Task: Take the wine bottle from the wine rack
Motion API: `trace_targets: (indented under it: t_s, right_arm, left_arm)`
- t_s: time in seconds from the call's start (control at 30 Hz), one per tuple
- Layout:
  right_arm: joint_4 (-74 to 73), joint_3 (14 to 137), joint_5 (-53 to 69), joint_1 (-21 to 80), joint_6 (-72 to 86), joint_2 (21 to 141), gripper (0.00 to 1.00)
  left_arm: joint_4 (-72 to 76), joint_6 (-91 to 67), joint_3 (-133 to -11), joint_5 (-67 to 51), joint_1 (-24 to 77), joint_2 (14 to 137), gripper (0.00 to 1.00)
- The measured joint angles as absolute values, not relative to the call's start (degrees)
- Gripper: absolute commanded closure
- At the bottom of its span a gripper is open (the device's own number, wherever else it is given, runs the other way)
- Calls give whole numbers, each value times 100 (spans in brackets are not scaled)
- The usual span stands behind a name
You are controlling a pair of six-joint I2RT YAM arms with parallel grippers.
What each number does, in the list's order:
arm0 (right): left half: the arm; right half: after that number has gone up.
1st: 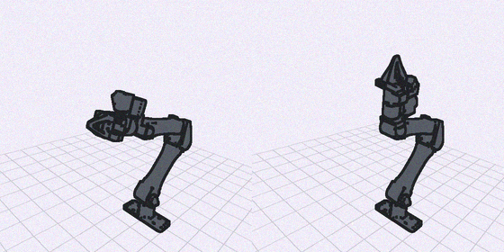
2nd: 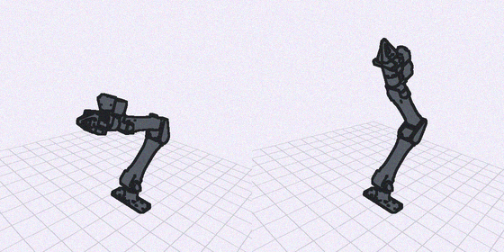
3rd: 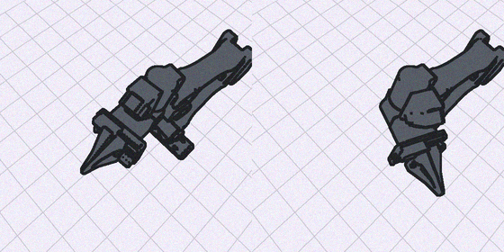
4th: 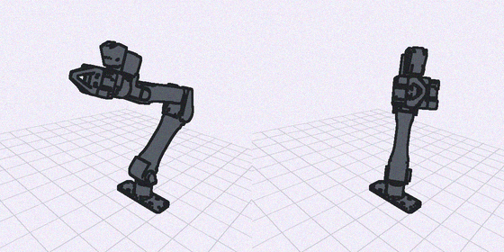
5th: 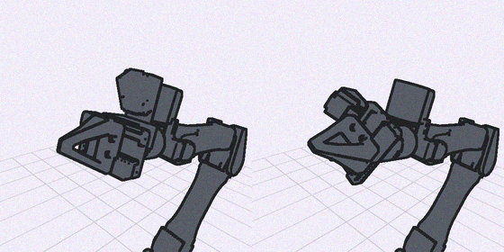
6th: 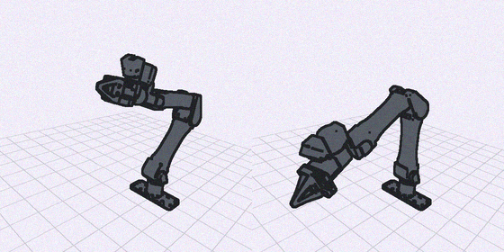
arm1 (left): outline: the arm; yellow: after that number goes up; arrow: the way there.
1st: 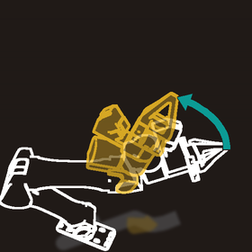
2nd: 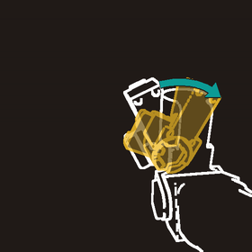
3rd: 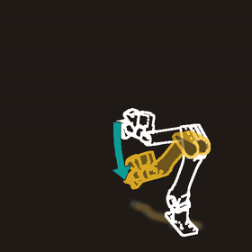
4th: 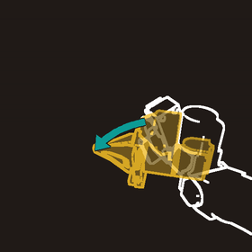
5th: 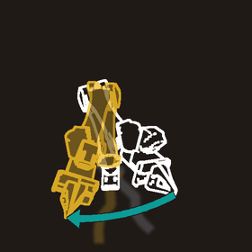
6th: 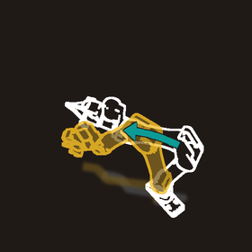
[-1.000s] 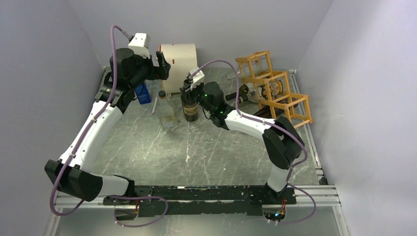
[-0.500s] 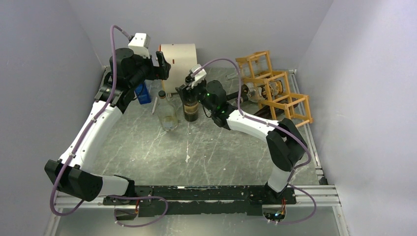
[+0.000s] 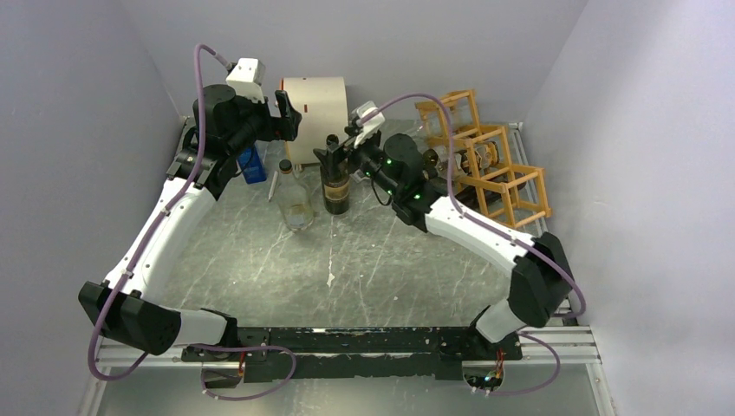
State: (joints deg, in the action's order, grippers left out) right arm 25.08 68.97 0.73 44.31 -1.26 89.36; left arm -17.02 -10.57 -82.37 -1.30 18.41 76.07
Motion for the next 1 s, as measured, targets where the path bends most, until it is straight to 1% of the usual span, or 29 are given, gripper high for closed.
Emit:
trace_targets:
  t_s: [0.13,0.33,0.47,0.6,0.73,0.87,1.0]
  right_arm:
    - [1959,6875,261,4403,3,8394,1]
    - [1144,6667,543,4195,237,7483,0]
    - [508,6519,558,3852,250,6895,2]
    - [-231,6510,447,3232,56,6528,5]
    - [-972,6652,-128,3076,-738,6521,5]
    - [-1463,6779,-652,3081,-1848,6672,5]
    - [-1804,6783,-895,3087,-3133,6829,4]
  left_arm:
    - [-1699,-1059,-8237,-130,1841,7607,2]
    - [-1697,-1066,-8237,-132,1841,7607,2]
    - [-1697,-1090,-8237,-137,1841,7607,2]
    - [-1695,-1096,-8237,-152,1841,7607,2]
    - [-1695,-1096,-8237,-165,1841,7607,2]
    - [-1695,-1098,-8237,-174,1841,7607,2]
    - [-1695,-1098,-8237,-174,1841,7607,2]
